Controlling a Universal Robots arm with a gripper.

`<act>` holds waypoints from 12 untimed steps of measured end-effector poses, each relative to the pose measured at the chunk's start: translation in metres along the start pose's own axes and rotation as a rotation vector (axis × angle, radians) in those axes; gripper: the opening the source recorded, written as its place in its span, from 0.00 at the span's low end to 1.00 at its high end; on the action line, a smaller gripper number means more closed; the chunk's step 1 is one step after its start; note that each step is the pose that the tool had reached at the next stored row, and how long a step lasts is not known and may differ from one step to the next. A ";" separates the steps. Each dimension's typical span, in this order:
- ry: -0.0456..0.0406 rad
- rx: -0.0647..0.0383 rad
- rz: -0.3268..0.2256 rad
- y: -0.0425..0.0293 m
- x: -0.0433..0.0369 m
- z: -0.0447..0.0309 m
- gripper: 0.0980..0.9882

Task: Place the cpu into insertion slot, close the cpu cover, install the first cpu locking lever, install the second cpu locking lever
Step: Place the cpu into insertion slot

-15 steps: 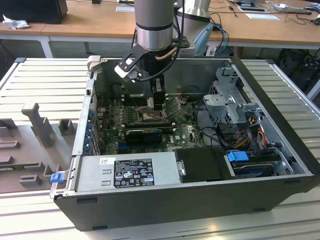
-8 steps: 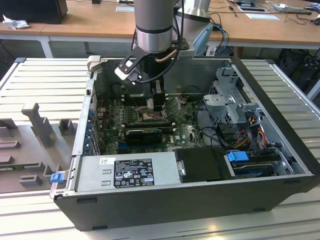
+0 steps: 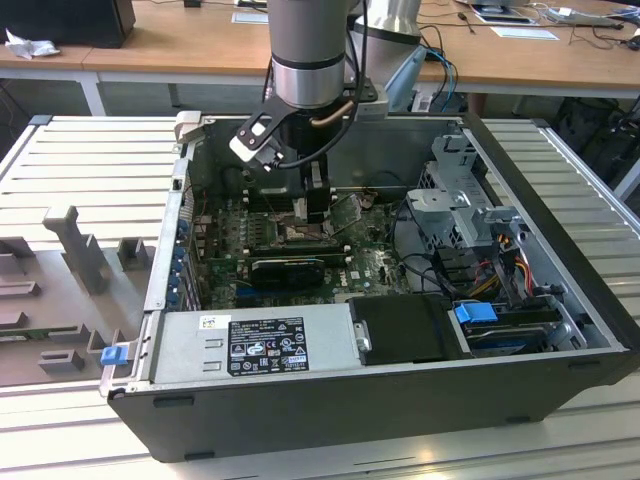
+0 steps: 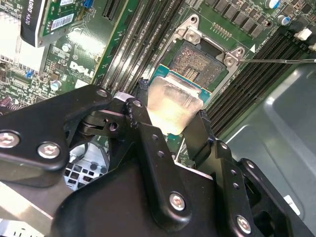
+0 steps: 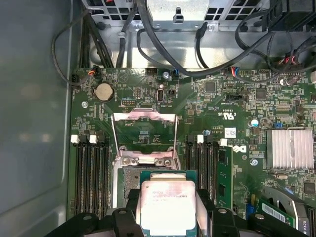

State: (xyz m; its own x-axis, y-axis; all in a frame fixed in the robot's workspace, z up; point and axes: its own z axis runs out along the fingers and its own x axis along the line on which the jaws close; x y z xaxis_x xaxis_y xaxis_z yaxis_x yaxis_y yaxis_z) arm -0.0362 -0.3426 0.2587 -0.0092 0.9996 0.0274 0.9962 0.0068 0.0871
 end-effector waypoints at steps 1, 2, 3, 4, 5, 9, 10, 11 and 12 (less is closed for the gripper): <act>0.0001 0.000 0.000 0.0000 0.0000 0.0003 0.49; 0.0002 0.000 0.000 -0.0001 0.0000 0.0006 0.49; 0.0002 0.000 0.000 -0.0001 0.0000 0.0010 0.49; 0.0002 0.000 0.000 -0.0001 0.0000 0.0014 0.49; 0.0001 0.000 0.000 -0.0001 0.0000 0.0016 0.49; 0.0002 0.000 0.000 -0.0003 -0.0001 0.0029 0.49; 0.0002 0.000 0.000 -0.0003 -0.0001 0.0032 0.49; 0.0001 0.000 0.000 -0.0003 -0.0001 0.0036 0.49; 0.0001 0.000 0.000 -0.0003 -0.0001 0.0038 0.49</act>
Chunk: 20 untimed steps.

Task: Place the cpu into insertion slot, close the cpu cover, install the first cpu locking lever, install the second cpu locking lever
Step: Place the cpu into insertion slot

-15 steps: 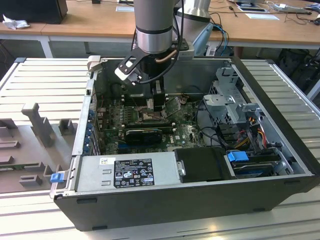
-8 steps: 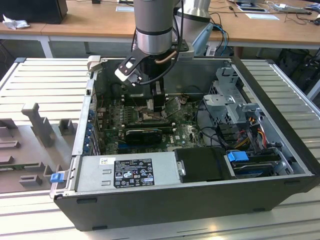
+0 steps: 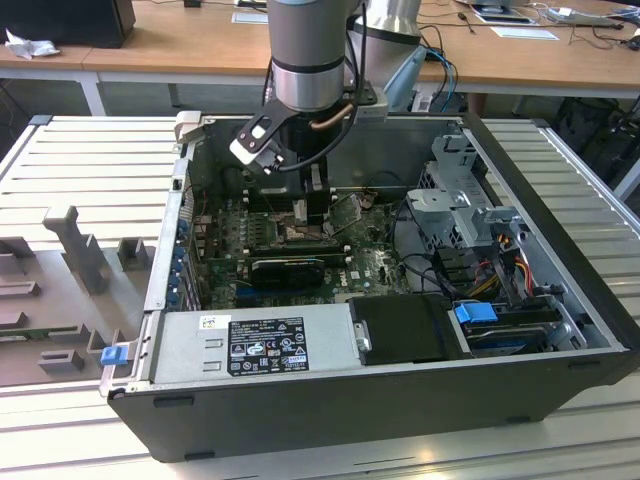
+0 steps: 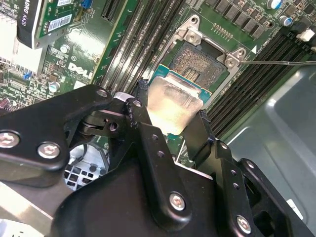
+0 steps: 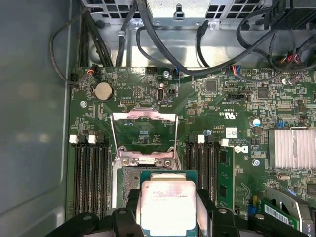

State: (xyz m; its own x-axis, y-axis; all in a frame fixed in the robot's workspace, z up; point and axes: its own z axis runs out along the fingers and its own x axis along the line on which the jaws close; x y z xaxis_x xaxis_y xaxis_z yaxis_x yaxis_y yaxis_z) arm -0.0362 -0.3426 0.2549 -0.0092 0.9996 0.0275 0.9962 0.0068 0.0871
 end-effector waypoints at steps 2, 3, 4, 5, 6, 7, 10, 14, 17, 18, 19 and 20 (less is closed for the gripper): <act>0.0000 0.000 0.000 0.0000 0.0000 0.0004 0.49; 0.0001 0.000 0.000 0.0000 0.0000 0.0005 0.49; 0.0001 0.000 0.000 0.0000 0.0000 0.0006 0.49; 0.0001 0.000 0.000 -0.0001 0.0000 0.0007 0.49; 0.0003 0.000 0.000 -0.0002 0.0008 0.0009 0.49; 0.0002 0.000 0.000 -0.0003 0.0017 0.0018 0.49; 0.0043 0.000 0.000 -0.0011 0.0067 0.0095 0.49; 0.0081 0.000 -0.001 -0.0049 0.0115 0.0176 0.49; 0.0096 0.000 -0.001 -0.0099 0.0139 0.0241 0.49; 0.0100 0.000 -0.001 -0.0099 0.0139 0.0244 0.49; 0.0103 0.000 -0.001 -0.0100 0.0139 0.0251 0.49; 0.0108 0.000 -0.001 -0.0101 0.0138 0.0259 0.49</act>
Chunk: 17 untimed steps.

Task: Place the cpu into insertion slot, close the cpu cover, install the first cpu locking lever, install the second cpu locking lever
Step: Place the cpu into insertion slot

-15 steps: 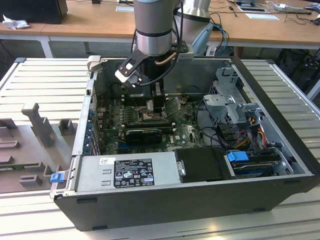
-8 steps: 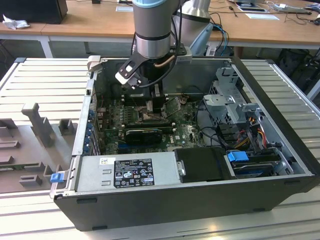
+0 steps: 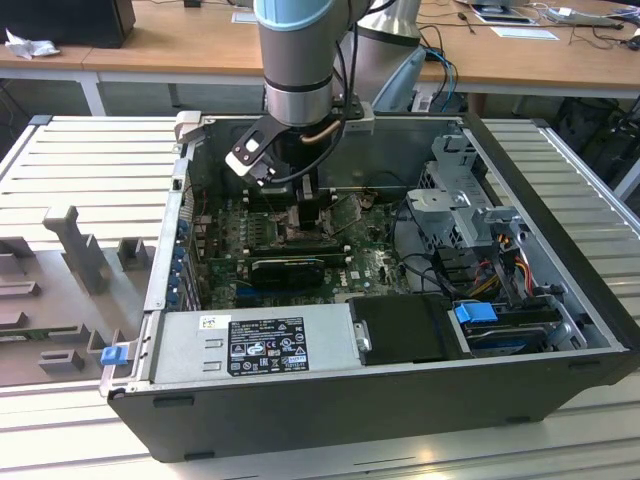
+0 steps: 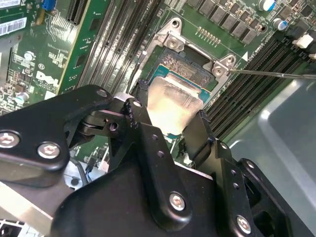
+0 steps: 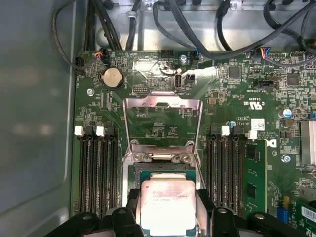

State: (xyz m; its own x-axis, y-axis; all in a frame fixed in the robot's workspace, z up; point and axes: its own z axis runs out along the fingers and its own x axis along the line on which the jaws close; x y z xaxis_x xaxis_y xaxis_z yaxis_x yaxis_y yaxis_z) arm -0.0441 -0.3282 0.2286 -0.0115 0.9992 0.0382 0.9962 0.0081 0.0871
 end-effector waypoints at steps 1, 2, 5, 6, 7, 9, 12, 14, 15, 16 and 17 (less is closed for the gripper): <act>0.0011 0.000 0.000 0.0000 0.0000 0.0004 0.49; 0.0019 0.000 0.000 0.0000 0.0001 0.0010 0.49; 0.0035 0.000 0.000 -0.0009 -0.0001 0.0034 0.49; 0.0038 0.000 0.000 -0.0015 -0.0001 0.0047 0.49; 0.0045 0.000 0.000 -0.0023 -0.0001 0.0062 0.49; 0.0050 0.000 0.000 -0.0035 -0.0002 0.0091 0.49; 0.0049 0.000 0.002 -0.0048 -0.0002 0.0141 0.49; 0.0049 0.000 0.004 -0.0050 0.0002 0.0179 0.49; 0.0045 0.001 0.008 -0.0052 0.0005 0.0189 0.49; 0.0041 0.001 0.011 -0.0041 0.0006 0.0194 0.49; 0.0041 0.002 0.012 -0.0023 0.0007 0.0202 0.49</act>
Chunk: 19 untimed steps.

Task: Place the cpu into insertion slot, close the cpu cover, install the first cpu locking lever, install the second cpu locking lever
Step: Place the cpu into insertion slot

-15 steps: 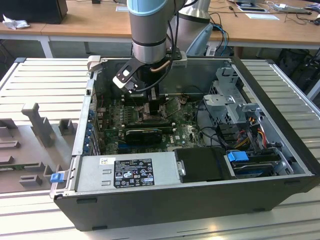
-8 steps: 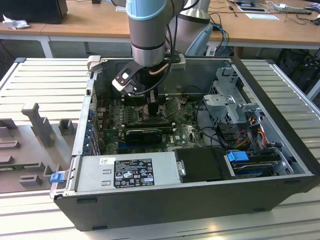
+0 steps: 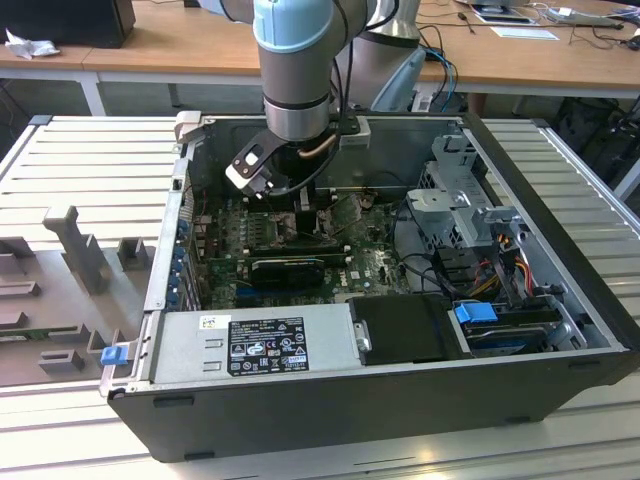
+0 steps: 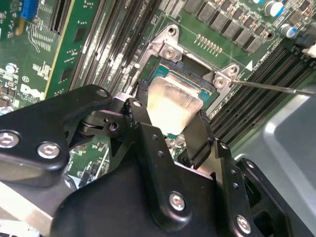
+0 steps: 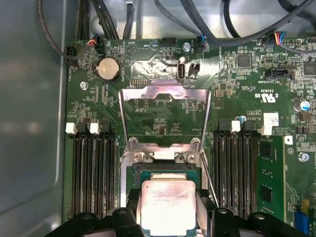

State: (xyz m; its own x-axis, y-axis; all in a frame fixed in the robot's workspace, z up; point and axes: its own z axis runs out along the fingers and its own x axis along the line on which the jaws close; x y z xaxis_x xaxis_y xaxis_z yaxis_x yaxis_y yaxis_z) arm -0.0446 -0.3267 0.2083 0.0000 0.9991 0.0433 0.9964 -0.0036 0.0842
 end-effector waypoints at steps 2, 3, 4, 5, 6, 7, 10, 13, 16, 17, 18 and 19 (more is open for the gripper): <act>0.0002 0.002 0.000 0.0008 0.0002 0.0013 0.49; -0.0001 0.002 0.000 0.0003 0.0001 0.0017 0.49; -0.0002 0.002 0.000 -0.0002 0.0001 0.0018 0.49; -0.0001 0.002 0.000 -0.0002 0.0001 0.0019 0.49; -0.0001 0.002 0.004 -0.0004 0.0002 0.0027 0.49; -0.0005 0.002 0.006 -0.0006 0.0002 0.0033 0.49; -0.0005 0.003 0.006 -0.0009 0.0000 0.0062 0.49; -0.0005 0.003 0.006 -0.0008 0.0000 0.0064 0.49; -0.0005 0.003 0.006 -0.0009 0.0000 0.0064 0.50; -0.0005 0.003 0.006 -0.0009 0.0000 0.0064 0.50; -0.0005 0.003 0.006 -0.0008 0.0000 0.0064 0.57; -0.0004 0.003 0.006 -0.0008 0.0001 0.0065 0.57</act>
State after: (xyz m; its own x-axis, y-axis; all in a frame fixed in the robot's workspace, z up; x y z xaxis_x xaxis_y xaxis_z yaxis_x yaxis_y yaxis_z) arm -0.0449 -0.3264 0.2018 0.0062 0.9990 0.0434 0.9967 -0.0097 0.0811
